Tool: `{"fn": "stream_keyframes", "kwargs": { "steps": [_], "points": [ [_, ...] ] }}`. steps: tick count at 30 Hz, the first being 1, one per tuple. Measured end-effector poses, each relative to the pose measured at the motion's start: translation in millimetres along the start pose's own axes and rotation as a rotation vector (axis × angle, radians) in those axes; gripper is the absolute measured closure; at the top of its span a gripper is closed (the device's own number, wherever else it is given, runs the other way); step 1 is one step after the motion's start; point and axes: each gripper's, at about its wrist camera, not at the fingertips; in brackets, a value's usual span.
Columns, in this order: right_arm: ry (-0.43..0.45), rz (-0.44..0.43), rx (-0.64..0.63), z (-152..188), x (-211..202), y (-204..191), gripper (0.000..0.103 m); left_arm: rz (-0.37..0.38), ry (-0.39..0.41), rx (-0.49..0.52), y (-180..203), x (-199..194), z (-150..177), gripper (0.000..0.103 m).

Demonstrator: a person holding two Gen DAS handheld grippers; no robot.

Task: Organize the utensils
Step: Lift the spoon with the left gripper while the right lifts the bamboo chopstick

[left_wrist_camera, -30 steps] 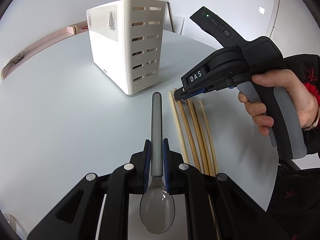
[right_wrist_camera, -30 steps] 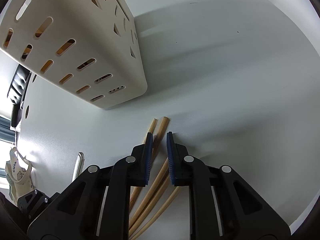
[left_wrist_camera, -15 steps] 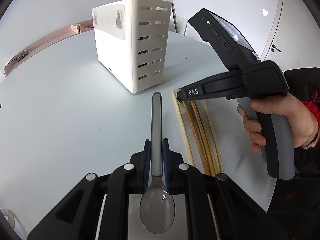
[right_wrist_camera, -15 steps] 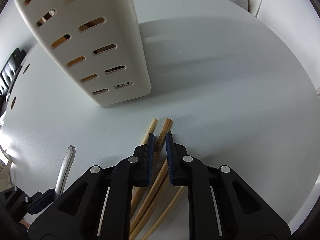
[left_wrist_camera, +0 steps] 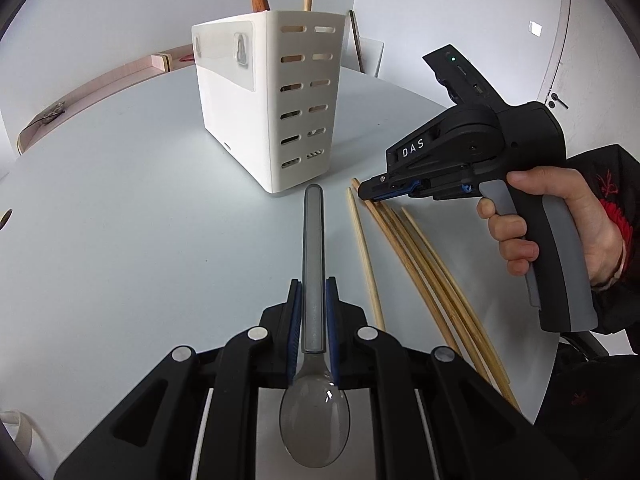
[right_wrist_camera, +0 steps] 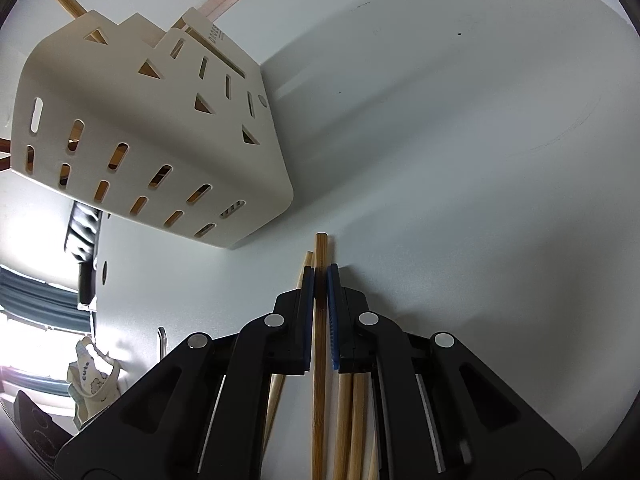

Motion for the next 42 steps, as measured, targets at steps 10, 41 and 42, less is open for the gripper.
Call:
{"fn": "stream_keyframes", "kwargs": {
  "steps": [10, 41, 42],
  "points": [
    [0.077, -0.219, -0.119, 32.9, -0.9, -15.8, 0.097, -0.063, 0.119, -0.028, 9.7, -13.6, -7.0, 0.091],
    [0.645, -0.589, -0.469, -1.9, -179.8, -47.9, 0.097, -0.118, 0.73, -0.247, 34.2, -80.6, -90.0, 0.091],
    [0.669, -0.583, -0.483, -6.1, -186.3, -51.8, 0.097, -0.108, 0.743, -0.253, 33.5, -80.9, -94.2, 0.091]
  ]
}}
Point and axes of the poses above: each gripper's, at about its wrist camera, not at the fingertips, and x roughly the way its jaws point, y to its right, z to its underside, and after that the axes turned 4 degrees about x, right-handed
